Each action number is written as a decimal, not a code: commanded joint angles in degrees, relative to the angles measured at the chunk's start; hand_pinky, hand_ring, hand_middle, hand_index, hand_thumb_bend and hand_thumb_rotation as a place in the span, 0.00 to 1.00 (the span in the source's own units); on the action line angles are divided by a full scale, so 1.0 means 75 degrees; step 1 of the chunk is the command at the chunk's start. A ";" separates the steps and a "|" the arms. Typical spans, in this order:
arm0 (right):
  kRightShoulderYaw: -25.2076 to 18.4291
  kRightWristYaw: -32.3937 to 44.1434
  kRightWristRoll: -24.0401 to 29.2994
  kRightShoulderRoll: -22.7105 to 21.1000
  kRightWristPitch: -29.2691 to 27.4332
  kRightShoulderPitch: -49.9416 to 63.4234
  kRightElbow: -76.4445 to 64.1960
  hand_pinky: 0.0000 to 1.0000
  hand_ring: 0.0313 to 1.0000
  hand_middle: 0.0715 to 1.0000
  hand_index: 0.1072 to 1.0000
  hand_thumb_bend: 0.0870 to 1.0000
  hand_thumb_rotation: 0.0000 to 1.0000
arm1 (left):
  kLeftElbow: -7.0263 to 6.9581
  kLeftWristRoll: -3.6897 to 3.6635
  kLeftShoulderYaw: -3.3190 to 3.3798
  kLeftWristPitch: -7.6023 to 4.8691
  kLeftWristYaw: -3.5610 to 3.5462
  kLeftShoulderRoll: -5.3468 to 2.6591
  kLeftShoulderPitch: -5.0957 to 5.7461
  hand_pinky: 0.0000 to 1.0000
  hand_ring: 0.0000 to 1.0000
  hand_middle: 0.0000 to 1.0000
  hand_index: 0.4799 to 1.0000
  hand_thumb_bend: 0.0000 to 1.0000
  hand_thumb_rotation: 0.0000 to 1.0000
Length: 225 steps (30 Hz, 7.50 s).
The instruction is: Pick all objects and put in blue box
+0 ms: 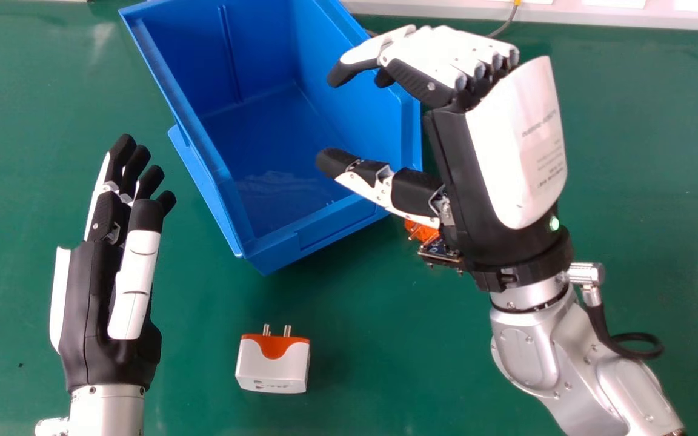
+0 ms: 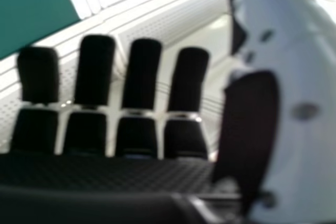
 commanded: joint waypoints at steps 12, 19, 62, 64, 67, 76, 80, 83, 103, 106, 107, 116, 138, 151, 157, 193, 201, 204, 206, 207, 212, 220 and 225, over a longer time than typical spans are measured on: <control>-0.0985 0.3001 0.4583 0.0568 0.0410 0.2269 -0.2646 0.31 0.42 0.49 0.44 0.45 0.00 | -0.0097 -0.0084 0.0059 -0.0038 -0.0060 0.0111 -0.0068 0.92 0.95 0.96 0.87 0.77 0.75; -0.1260 0.3431 0.4429 0.0764 0.0515 0.2924 -0.3109 0.32 0.42 0.49 0.44 0.45 0.00 | 0.0057 -0.0071 0.0114 -0.0162 -0.0163 0.0218 -0.0145 0.92 0.95 0.96 0.87 0.77 0.75; -0.0867 0.3747 0.1599 0.0552 0.2737 0.2781 -0.1285 0.61 0.70 0.74 0.71 0.71 0.29 | 0.0012 -0.0008 0.0285 -0.0131 -0.0217 0.0362 -0.0032 0.93 0.94 0.96 0.89 0.77 0.79; -0.0838 0.3789 0.1648 0.0500 0.2740 0.2766 -0.1269 0.68 0.76 0.79 0.77 0.77 0.37 | 0.0001 -0.0008 0.0287 -0.0130 -0.0201 0.0345 -0.0031 0.93 0.94 0.96 0.89 0.77 0.80; -0.0815 0.3827 0.1714 0.0447 0.2768 0.2760 -0.1286 0.73 0.81 0.83 0.81 0.82 0.44 | -0.0014 -0.0064 0.0279 -0.0079 -0.0233 0.0350 -0.0031 0.93 0.94 0.96 0.90 0.77 0.80; -0.0774 0.3742 0.1636 0.0388 0.2926 0.2792 -0.1397 0.81 0.88 0.89 0.88 0.88 0.54 | -0.0076 -0.0013 0.0276 -0.0068 -0.0203 0.0355 0.0011 0.93 0.94 0.96 0.90 0.78 0.80; -0.0763 0.3722 0.1705 0.0383 0.2879 0.2813 -0.1398 0.84 0.90 0.91 0.90 0.91 0.58 | -0.0067 -0.0032 0.0274 -0.0083 -0.0246 0.0374 0.0030 0.93 0.94 0.96 0.89 0.78 0.80; -0.0747 0.3764 0.1677 0.0388 0.2968 0.2815 -0.1396 0.87 0.92 0.93 0.92 0.93 0.61 | -0.0008 -0.0050 0.0285 -0.0149 -0.0270 0.0366 0.0011 0.93 0.94 0.96 0.89 0.78 0.80; 0.0055 0.7236 -0.0258 -0.0356 0.6216 0.1380 -0.1619 0.97 0.99 0.99 0.99 0.99 0.66 | -0.0053 -0.0031 0.0213 -0.0178 -0.0192 0.0258 0.0051 0.93 0.94 0.95 0.88 0.77 0.79; 0.0209 0.8007 -0.0429 -0.0484 0.6582 0.0907 -0.1455 0.98 0.99 0.99 0.99 0.99 0.65 | -0.0011 0.0013 0.0229 -0.0239 -0.0176 0.0268 0.0041 0.93 0.94 0.95 0.88 0.76 0.79; 0.0240 0.8127 -0.0443 -0.0508 0.6633 0.0804 -0.1396 0.98 0.99 0.99 0.99 0.99 0.65 | -0.0019 0.0014 0.0229 -0.0227 -0.0164 0.0262 0.0043 0.93 0.94 0.95 0.88 0.76 0.79; 0.0405 0.8781 -0.0185 -0.0614 0.6799 -0.0237 -0.0468 0.98 1.00 1.00 1.00 1.00 0.63 | -0.0048 0.0033 0.0214 -0.0190 -0.0119 0.0261 0.0060 0.92 0.94 0.95 0.87 0.77 0.78; 0.0771 0.9266 0.0460 -0.0991 0.6633 -0.1446 0.0745 0.84 0.92 0.96 0.99 0.99 0.55 | -0.0126 0.0070 0.0170 -0.0107 -0.0006 0.0267 0.0069 0.92 0.94 0.95 0.87 0.77 0.78; 0.1136 0.9982 0.0594 -0.1154 0.6858 -0.1991 0.1357 0.62 0.72 0.82 0.92 0.95 0.51 | -0.0113 0.0047 0.0145 -0.0181 -0.0024 0.0282 0.0082 0.92 0.93 0.95 0.87 0.77 0.79; 0.1196 0.9971 0.0619 -0.1134 0.6888 -0.2089 0.1531 0.38 0.45 0.56 0.86 0.94 0.46 | -0.0101 0.0067 0.0160 -0.0170 -0.0009 0.0277 0.0074 0.92 0.94 0.95 0.87 0.77 0.79; 0.2083 0.9592 0.0118 -0.1000 0.6835 -0.1734 0.1506 0.16 0.21 0.33 0.75 0.89 0.41 | -0.0223 -0.0007 0.0054 -0.0074 -0.0038 0.0238 0.0094 0.92 0.94 0.95 0.87 0.76 0.77; 0.2017 0.9412 0.0134 -0.0849 0.7010 -0.1818 0.1575 0.19 0.26 0.38 0.73 0.88 0.42 | -0.0218 -0.0043 0.0055 -0.0043 -0.0045 0.0237 0.0087 0.92 0.94 0.95 0.86 0.76 0.76; 0.1985 0.9346 0.0130 -0.0785 0.7126 -0.1800 0.1517 0.20 0.27 0.39 0.73 0.88 0.41 | -0.0268 -0.0041 0.0053 0.0016 -0.0027 0.0237 0.0115 0.92 0.94 0.95 0.86 0.76 0.76; 0.1982 0.9314 0.0118 -0.0746 0.7214 -0.1791 0.1495 0.20 0.27 0.39 0.72 0.87 0.41 | -0.0259 -0.0023 0.0059 -0.0003 -0.0023 0.0237 0.0115 0.92 0.94 0.95 0.86 0.76 0.76; 0.1967 0.9252 0.0116 -0.0704 0.7268 -0.1785 0.1500 0.20 0.27 0.40 0.72 0.87 0.41 | -0.0240 -0.0005 0.0068 -0.0030 -0.0022 0.0241 0.0107 0.92 0.94 0.95 0.86 0.76 0.76; 0.1897 0.8921 0.0066 -0.0465 0.7627 -0.1743 0.1483 0.19 0.26 0.38 0.72 0.86 0.40 | -0.0207 -0.0063 0.0088 -0.0067 -0.0072 0.0250 0.0099 0.92 0.94 0.95 0.86 0.76 0.76; 0.1878 0.8240 -0.0010 -0.0144 0.8023 -0.1733 0.1581 0.16 0.22 0.33 0.72 0.86 0.39 | -0.0130 -0.0070 0.0126 -0.0149 -0.0119 0.0277 0.0069 0.92 0.94 0.95 0.86 0.76 0.76; 0.1945 0.7854 -0.0096 -0.0008 0.8125 -0.1775 0.1725 0.13 0.18 0.28 0.67 0.85 0.37 | -0.0130 -0.0032 0.0126 -0.0171 -0.0106 0.0271 0.0071 0.93 0.94 0.95 0.86 0.75 0.77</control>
